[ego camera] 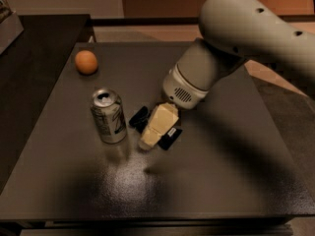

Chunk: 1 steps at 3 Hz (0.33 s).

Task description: Move rxbar blueberry near 7up can

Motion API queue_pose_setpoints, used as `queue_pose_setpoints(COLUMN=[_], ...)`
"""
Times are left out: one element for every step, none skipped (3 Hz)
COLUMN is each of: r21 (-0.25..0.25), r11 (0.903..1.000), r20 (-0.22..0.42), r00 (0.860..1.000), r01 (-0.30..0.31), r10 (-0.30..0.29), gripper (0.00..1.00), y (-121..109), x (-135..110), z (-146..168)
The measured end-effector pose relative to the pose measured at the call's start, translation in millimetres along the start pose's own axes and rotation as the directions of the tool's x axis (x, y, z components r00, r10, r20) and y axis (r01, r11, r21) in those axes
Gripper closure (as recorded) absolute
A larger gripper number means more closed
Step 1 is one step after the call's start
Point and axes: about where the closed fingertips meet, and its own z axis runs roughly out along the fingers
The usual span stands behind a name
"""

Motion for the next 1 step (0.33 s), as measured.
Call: queue_pose_setpoints(r21=[0.000], r11=[1.0000], r20=[0.000], r00=[1.000], r01=[0.000], r10=[0.000], gripper=[0.00], y=[0.0], x=[0.0], z=[0.0])
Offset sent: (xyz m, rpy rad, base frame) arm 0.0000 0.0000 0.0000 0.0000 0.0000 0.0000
